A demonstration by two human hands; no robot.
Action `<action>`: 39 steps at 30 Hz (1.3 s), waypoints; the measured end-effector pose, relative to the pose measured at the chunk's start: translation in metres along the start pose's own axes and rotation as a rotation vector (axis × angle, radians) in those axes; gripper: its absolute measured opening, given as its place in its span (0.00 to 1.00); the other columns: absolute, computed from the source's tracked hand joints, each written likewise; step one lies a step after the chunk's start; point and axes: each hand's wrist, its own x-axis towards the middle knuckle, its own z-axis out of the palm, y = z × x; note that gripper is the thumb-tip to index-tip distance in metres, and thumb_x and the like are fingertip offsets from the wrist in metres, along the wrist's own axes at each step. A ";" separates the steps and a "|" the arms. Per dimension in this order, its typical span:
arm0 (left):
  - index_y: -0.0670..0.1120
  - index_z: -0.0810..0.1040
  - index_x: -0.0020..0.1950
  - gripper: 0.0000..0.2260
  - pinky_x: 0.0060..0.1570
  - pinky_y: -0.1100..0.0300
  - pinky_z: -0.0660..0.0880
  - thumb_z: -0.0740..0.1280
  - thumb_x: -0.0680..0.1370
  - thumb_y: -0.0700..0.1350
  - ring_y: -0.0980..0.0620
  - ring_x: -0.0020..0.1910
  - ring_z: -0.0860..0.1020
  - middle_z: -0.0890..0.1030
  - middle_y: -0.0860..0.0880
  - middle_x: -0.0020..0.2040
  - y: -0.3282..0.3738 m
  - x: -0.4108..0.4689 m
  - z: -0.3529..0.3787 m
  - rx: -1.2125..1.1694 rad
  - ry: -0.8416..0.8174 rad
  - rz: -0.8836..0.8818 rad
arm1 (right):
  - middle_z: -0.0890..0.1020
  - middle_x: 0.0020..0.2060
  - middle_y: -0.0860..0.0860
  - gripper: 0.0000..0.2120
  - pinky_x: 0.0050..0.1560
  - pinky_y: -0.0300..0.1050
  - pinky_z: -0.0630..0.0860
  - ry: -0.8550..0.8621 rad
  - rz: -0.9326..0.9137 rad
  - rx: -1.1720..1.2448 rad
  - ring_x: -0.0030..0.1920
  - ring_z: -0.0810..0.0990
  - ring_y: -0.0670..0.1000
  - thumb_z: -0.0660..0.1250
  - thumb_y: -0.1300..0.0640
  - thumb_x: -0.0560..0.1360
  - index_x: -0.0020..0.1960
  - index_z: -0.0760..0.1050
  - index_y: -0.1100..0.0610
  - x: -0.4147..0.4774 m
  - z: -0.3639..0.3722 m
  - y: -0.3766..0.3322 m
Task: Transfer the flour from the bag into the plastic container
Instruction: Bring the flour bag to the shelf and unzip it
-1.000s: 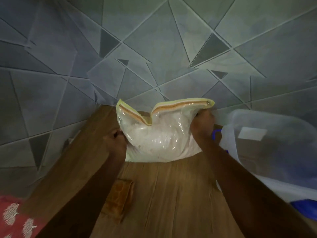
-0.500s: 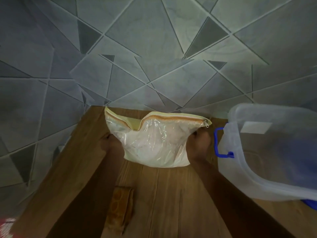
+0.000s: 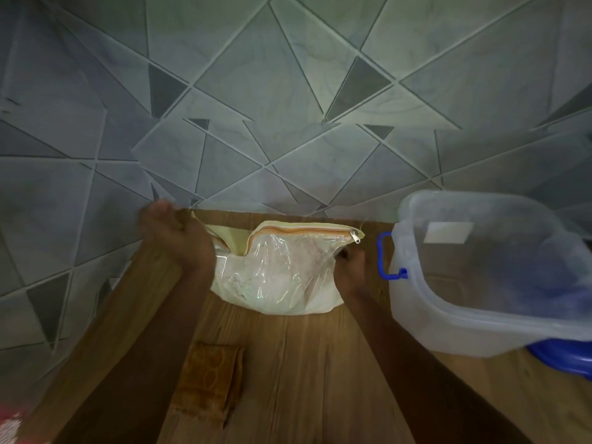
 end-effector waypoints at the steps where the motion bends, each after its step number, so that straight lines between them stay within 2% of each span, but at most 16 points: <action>1: 0.39 0.76 0.56 0.08 0.58 0.57 0.76 0.67 0.78 0.41 0.51 0.51 0.77 0.78 0.43 0.51 0.019 -0.010 0.004 -0.023 -0.073 0.141 | 0.80 0.38 0.48 0.04 0.45 0.38 0.77 -0.020 0.026 0.021 0.41 0.81 0.45 0.64 0.62 0.81 0.49 0.75 0.55 -0.001 -0.001 0.000; 3: 0.35 0.77 0.57 0.10 0.56 0.61 0.75 0.69 0.79 0.40 0.49 0.54 0.77 0.79 0.40 0.54 0.064 -0.031 0.013 -0.083 -0.358 0.393 | 0.83 0.44 0.54 0.04 0.51 0.45 0.80 -0.046 0.071 0.059 0.46 0.83 0.52 0.63 0.61 0.82 0.52 0.77 0.57 -0.003 -0.005 0.001; 5: 0.38 0.78 0.57 0.10 0.57 0.56 0.75 0.70 0.78 0.39 0.48 0.56 0.78 0.81 0.43 0.55 0.090 -0.048 0.024 -0.097 -0.801 0.462 | 0.83 0.49 0.57 0.08 0.54 0.47 0.79 -0.049 0.113 0.050 0.50 0.82 0.55 0.62 0.60 0.83 0.57 0.78 0.60 -0.004 -0.008 0.002; 7: 0.44 0.78 0.62 0.16 0.62 0.50 0.74 0.73 0.76 0.44 0.49 0.60 0.78 0.82 0.48 0.59 0.093 -0.063 0.035 0.078 -1.169 0.520 | 0.82 0.47 0.56 0.08 0.50 0.45 0.77 -0.051 0.135 0.028 0.49 0.81 0.55 0.61 0.60 0.83 0.55 0.78 0.61 -0.005 -0.011 0.001; 10: 0.50 0.78 0.67 0.20 0.68 0.48 0.63 0.74 0.76 0.48 0.49 0.65 0.76 0.81 0.51 0.63 0.082 -0.085 0.046 0.315 -1.362 0.585 | 0.80 0.37 0.52 0.09 0.52 0.50 0.76 -0.039 0.098 0.105 0.45 0.80 0.56 0.62 0.65 0.81 0.45 0.78 0.59 -0.005 -0.012 0.001; 13: 0.52 0.82 0.61 0.12 0.64 0.52 0.60 0.72 0.77 0.45 0.49 0.59 0.79 0.83 0.52 0.56 0.074 -0.096 0.048 0.462 -1.285 0.620 | 0.78 0.35 0.52 0.08 0.46 0.44 0.74 -0.035 0.102 0.137 0.39 0.76 0.51 0.62 0.67 0.80 0.44 0.78 0.64 -0.009 -0.014 -0.002; 17: 0.52 0.83 0.47 0.12 0.56 0.52 0.61 0.71 0.71 0.35 0.52 0.48 0.82 0.82 0.54 0.43 0.076 -0.087 0.040 0.509 -1.097 0.618 | 0.76 0.35 0.53 0.12 0.45 0.46 0.73 -0.021 0.211 0.275 0.41 0.76 0.53 0.64 0.60 0.80 0.38 0.73 0.53 -0.012 -0.016 0.000; 20: 0.52 0.83 0.44 0.09 0.53 0.51 0.64 0.71 0.72 0.37 0.53 0.43 0.82 0.82 0.54 0.42 0.068 -0.075 0.033 0.502 -1.019 0.578 | 0.78 0.35 0.52 0.11 0.40 0.41 0.73 0.018 0.182 0.227 0.39 0.77 0.50 0.64 0.61 0.81 0.40 0.74 0.54 -0.014 -0.017 -0.005; 22: 0.51 0.83 0.44 0.05 0.49 0.50 0.70 0.72 0.74 0.40 0.49 0.41 0.83 0.83 0.53 0.41 0.065 -0.074 0.031 0.462 -1.003 0.575 | 0.77 0.34 0.51 0.12 0.40 0.44 0.74 0.031 0.143 0.182 0.36 0.77 0.48 0.64 0.63 0.81 0.39 0.73 0.54 -0.017 -0.019 -0.011; 24: 0.51 0.83 0.44 0.05 0.49 0.50 0.71 0.72 0.75 0.41 0.49 0.41 0.82 0.83 0.53 0.41 0.066 -0.078 0.033 0.440 -1.014 0.574 | 0.80 0.35 0.51 0.09 0.43 0.46 0.80 0.013 0.024 0.165 0.37 0.80 0.49 0.64 0.65 0.80 0.42 0.76 0.56 -0.021 -0.021 -0.017; 26: 0.51 0.83 0.44 0.05 0.50 0.51 0.69 0.72 0.76 0.41 0.49 0.41 0.82 0.83 0.53 0.42 0.066 -0.080 0.036 0.428 -1.027 0.559 | 0.82 0.39 0.49 0.06 0.46 0.36 0.81 0.008 -0.182 0.081 0.41 0.82 0.47 0.64 0.66 0.79 0.49 0.78 0.58 -0.021 -0.025 -0.026; 29: 0.51 0.83 0.45 0.03 0.50 0.47 0.74 0.73 0.75 0.43 0.48 0.43 0.82 0.83 0.53 0.43 0.062 -0.083 0.039 0.410 -1.034 0.519 | 0.83 0.47 0.46 0.15 0.51 0.37 0.79 0.009 -0.330 -0.010 0.48 0.82 0.44 0.64 0.69 0.76 0.58 0.78 0.55 -0.008 -0.033 -0.039; 32: 0.52 0.82 0.50 0.09 0.54 0.44 0.74 0.76 0.73 0.43 0.48 0.51 0.79 0.81 0.53 0.49 0.064 -0.097 0.033 0.376 -0.973 0.467 | 0.84 0.46 0.44 0.10 0.52 0.42 0.81 -0.071 -0.404 -0.159 0.47 0.83 0.44 0.66 0.62 0.77 0.55 0.80 0.50 0.005 -0.042 -0.044; 35: 0.51 0.81 0.57 0.13 0.57 0.50 0.68 0.76 0.73 0.46 0.48 0.58 0.75 0.76 0.49 0.57 0.069 -0.125 0.018 0.323 -0.804 0.465 | 0.82 0.37 0.44 0.08 0.43 0.32 0.77 -0.112 -0.458 -0.252 0.40 0.82 0.41 0.68 0.61 0.76 0.46 0.80 0.49 0.007 -0.055 -0.051; 37: 0.50 0.81 0.54 0.08 0.54 0.52 0.68 0.72 0.77 0.50 0.49 0.56 0.76 0.77 0.50 0.56 0.073 -0.142 0.009 0.277 -0.740 0.481 | 0.80 0.33 0.43 0.09 0.38 0.29 0.74 -0.112 -0.499 -0.355 0.36 0.80 0.39 0.69 0.60 0.75 0.42 0.77 0.46 0.010 -0.060 -0.057; 39: 0.52 0.81 0.51 0.10 0.52 0.53 0.70 0.66 0.78 0.56 0.51 0.54 0.78 0.79 0.53 0.53 0.074 -0.153 0.007 0.322 -0.755 0.492 | 0.81 0.34 0.44 0.09 0.37 0.34 0.76 -0.106 -0.493 -0.387 0.35 0.80 0.42 0.69 0.62 0.75 0.42 0.79 0.49 0.015 -0.059 -0.060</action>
